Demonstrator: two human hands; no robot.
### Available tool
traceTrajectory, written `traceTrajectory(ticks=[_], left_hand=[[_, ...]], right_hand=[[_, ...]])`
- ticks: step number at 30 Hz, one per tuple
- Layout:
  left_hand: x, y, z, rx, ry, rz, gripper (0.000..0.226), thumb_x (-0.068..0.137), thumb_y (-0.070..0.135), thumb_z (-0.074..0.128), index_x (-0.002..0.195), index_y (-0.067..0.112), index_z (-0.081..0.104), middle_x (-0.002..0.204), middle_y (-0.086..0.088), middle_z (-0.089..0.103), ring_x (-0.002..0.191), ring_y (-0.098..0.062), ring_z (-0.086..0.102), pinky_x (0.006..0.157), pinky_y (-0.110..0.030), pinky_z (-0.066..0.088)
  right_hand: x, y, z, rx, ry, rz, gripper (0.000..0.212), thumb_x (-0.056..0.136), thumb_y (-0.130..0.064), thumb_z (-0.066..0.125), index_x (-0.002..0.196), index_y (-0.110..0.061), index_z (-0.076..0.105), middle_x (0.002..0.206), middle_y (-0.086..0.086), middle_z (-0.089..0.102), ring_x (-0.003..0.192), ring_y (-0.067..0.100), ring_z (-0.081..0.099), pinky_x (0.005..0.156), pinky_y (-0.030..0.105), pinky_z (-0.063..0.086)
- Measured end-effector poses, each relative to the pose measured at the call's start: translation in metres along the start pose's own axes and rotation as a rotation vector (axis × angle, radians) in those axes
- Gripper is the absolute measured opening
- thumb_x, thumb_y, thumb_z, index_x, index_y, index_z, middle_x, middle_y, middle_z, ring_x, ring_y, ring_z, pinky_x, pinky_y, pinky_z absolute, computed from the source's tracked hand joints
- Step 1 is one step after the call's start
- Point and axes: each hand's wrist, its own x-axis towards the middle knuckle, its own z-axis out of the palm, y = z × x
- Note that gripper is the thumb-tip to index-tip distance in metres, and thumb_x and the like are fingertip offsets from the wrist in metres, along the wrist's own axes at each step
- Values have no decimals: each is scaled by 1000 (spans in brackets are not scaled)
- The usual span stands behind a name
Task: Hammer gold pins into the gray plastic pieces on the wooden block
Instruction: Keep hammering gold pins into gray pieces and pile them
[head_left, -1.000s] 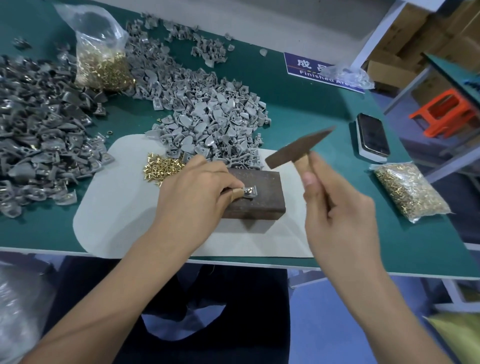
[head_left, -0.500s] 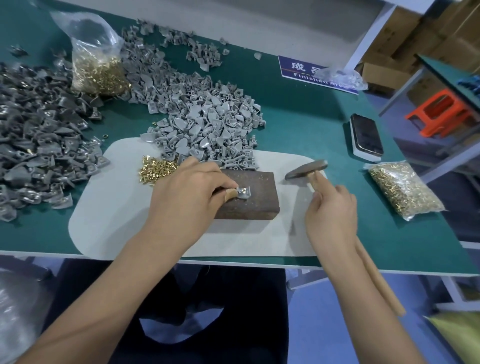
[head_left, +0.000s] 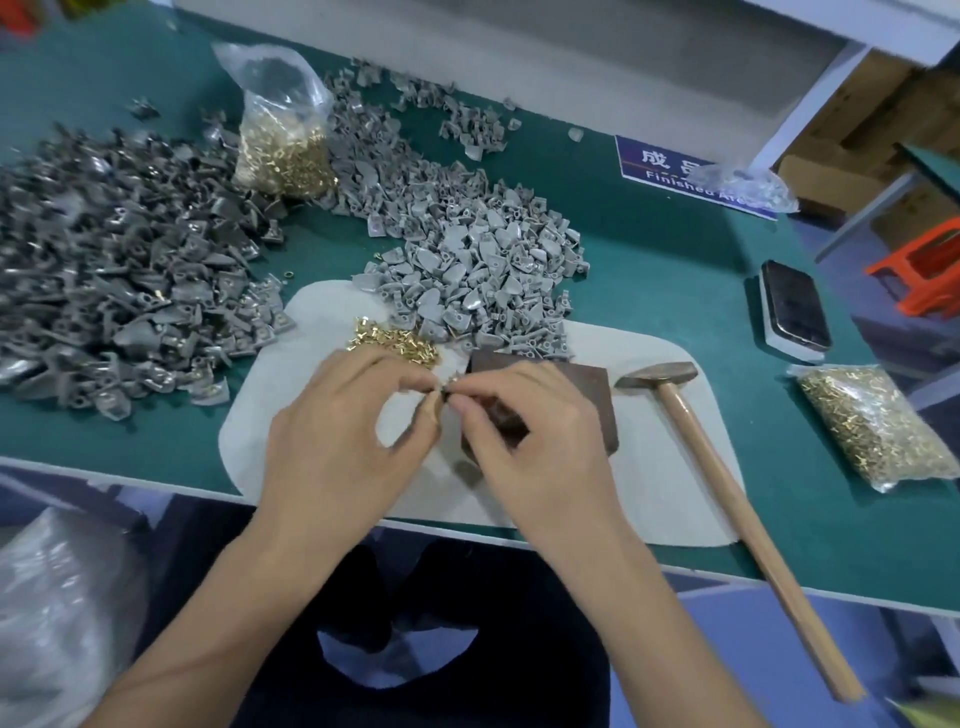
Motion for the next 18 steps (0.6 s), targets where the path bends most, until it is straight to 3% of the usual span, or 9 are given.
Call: traceTrajectory(ticks=[2, 7, 11, 18], left_hand=[[-10, -17, -19, 23, 26, -39, 10, 91, 43, 61, 100, 38, 65, 103, 22, 61, 100, -2, 59, 78, -27, 50], [-27, -53, -61, 153, 50, -157, 17, 89, 41, 61, 97, 29, 70, 101, 15, 64, 96, -12, 61, 68, -32, 50], [-35, -79, -81, 308, 39, -232, 9, 83, 23, 79, 90, 23, 73, 92, 11, 66, 91, -15, 60, 66, -28, 47], [-24, -100, -95, 336, 67, -305, 7, 84, 34, 77, 89, 29, 74, 87, 14, 65, 90, -13, 58, 58, -28, 44]], right_hand=[[2, -14, 24, 58, -11, -53, 8, 91, -10, 75, 98, -10, 78, 92, -2, 73, 85, 21, 62, 78, 41, 51], [7, -49, 86, 155, -120, -90, 8, 94, -8, 71, 100, -9, 75, 94, -1, 70, 91, 20, 61, 84, 37, 51], [12, -68, 121, 59, -231, -119, 13, 96, -17, 66, 106, -16, 75, 98, -3, 65, 95, 19, 56, 84, 36, 51], [21, -74, 143, -50, -287, -174, 33, 98, -25, 61, 129, -20, 70, 106, -4, 60, 101, 21, 54, 83, 39, 51]])
